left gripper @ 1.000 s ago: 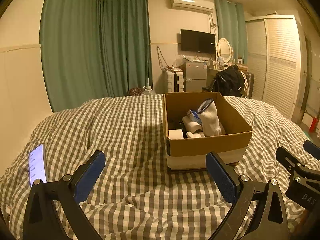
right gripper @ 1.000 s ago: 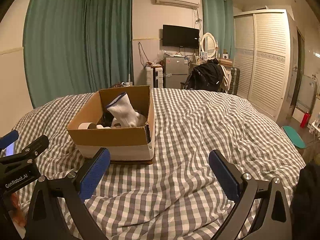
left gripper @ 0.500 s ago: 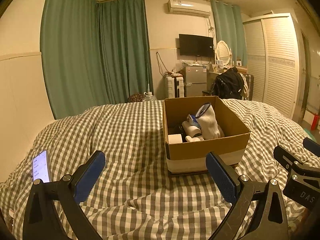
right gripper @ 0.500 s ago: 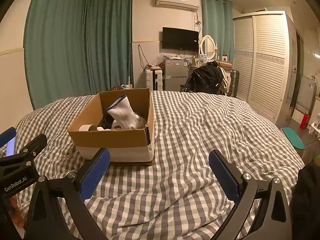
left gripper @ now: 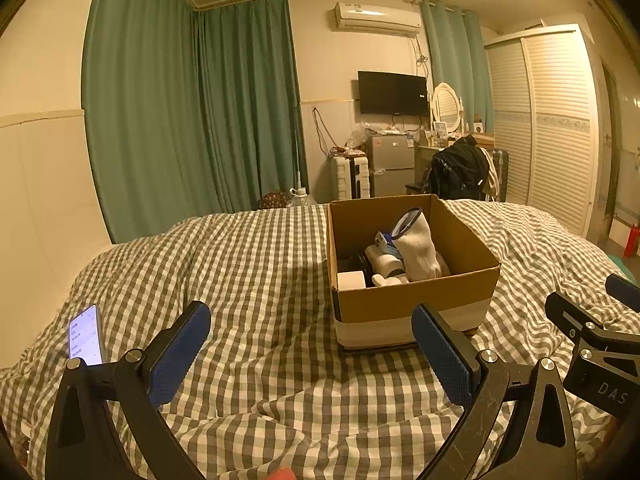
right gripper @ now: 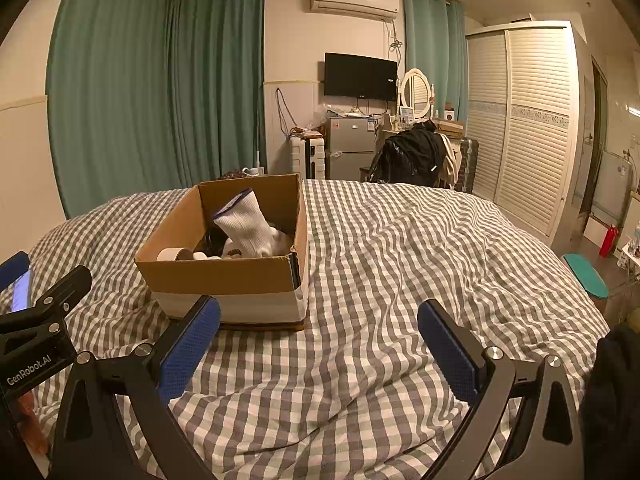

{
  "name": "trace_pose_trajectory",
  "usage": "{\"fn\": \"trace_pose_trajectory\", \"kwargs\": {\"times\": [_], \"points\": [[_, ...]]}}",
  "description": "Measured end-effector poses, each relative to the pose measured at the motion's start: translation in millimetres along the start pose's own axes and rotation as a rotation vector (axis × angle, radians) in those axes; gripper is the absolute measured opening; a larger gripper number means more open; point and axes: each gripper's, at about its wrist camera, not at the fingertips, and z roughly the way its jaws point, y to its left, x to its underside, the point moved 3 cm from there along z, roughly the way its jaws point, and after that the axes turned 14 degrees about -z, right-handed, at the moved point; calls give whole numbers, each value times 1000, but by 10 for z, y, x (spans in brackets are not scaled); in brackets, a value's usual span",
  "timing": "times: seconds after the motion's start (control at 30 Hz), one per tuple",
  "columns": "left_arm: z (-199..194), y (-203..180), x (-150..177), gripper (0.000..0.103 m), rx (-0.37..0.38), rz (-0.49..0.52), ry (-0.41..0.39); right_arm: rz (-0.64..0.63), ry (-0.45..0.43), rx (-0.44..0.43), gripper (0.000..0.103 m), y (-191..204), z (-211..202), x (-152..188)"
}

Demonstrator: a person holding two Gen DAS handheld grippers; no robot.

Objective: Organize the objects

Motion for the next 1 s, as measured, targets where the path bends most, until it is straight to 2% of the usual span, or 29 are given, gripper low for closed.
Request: {"fn": "trace_pose_trajectory", "kwargs": {"times": [1.0], "points": [[24, 35, 22, 103, -23, 1, 12, 0, 6, -3, 99, 1, 14, 25]]}}
